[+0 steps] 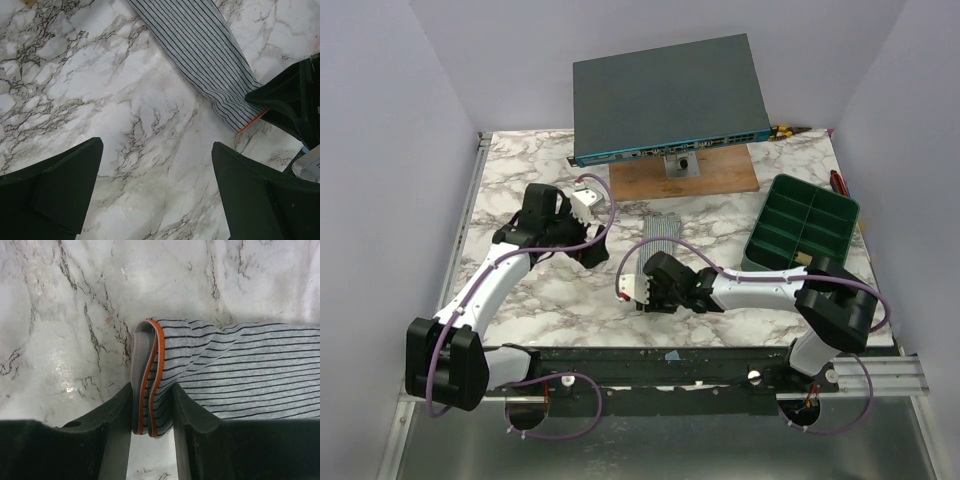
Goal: Roll the underwear
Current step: Roll the underwear to the center of the board.
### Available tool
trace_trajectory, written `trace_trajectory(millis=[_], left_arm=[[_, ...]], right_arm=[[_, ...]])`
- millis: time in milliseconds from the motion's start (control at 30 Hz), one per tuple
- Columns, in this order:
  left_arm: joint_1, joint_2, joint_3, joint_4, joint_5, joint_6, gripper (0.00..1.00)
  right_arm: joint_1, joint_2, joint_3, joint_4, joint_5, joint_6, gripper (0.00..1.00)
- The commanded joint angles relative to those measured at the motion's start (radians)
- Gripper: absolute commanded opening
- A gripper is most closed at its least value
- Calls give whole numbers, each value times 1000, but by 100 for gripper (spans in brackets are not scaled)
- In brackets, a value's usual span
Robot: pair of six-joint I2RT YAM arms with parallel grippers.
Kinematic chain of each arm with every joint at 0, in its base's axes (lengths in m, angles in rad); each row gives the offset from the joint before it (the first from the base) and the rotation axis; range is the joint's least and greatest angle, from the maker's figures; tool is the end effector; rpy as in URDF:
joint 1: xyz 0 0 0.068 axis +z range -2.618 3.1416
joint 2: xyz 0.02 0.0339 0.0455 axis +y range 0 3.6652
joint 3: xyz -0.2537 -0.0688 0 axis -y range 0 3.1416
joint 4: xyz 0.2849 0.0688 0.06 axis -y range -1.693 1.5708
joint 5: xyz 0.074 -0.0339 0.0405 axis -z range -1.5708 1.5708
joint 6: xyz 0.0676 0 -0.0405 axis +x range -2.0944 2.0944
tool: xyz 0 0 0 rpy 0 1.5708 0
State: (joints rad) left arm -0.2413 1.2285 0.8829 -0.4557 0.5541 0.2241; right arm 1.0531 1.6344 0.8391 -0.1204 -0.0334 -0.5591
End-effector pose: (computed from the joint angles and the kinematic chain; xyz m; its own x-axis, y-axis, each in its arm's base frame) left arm 0.2971 -0.1097 0.2180 -0.5559 0.3314 -0.7624 0.6997 0.6816 -0.2139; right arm 0.1785 0.3180 0.0930 0.1333 -0.8371 -0.5305 -0.9529 0.0388 -0.3007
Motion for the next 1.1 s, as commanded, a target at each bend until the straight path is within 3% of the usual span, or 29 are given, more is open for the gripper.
trace_trajectory(millis=[0,133,267,600,833,967,1067], left_arm=[[8,-38,18,-22,-11,41,98],[8,-54,2,-24,-18,67,98],[8,-74,-18,-27,-13,90,98],[8,-191,-106,-39,40,170,98],[-13,-243,-146,-74,77,239,99],[-113,-274,-181,-62,-14,275,99],[-267,-303,-228,-6,-141,294,99]], right_arm=[[5,23,-28,-88,-23,4,32],[5,6,-26,-111,-47,26,20],[-1,-14,-22,-151,-103,38,1],[-179,16,130,-391,-481,37,1],[-355,236,347,-657,-737,-96,1],[-423,386,473,-809,-847,-187,1],[-462,509,585,-968,-918,-284,1]])
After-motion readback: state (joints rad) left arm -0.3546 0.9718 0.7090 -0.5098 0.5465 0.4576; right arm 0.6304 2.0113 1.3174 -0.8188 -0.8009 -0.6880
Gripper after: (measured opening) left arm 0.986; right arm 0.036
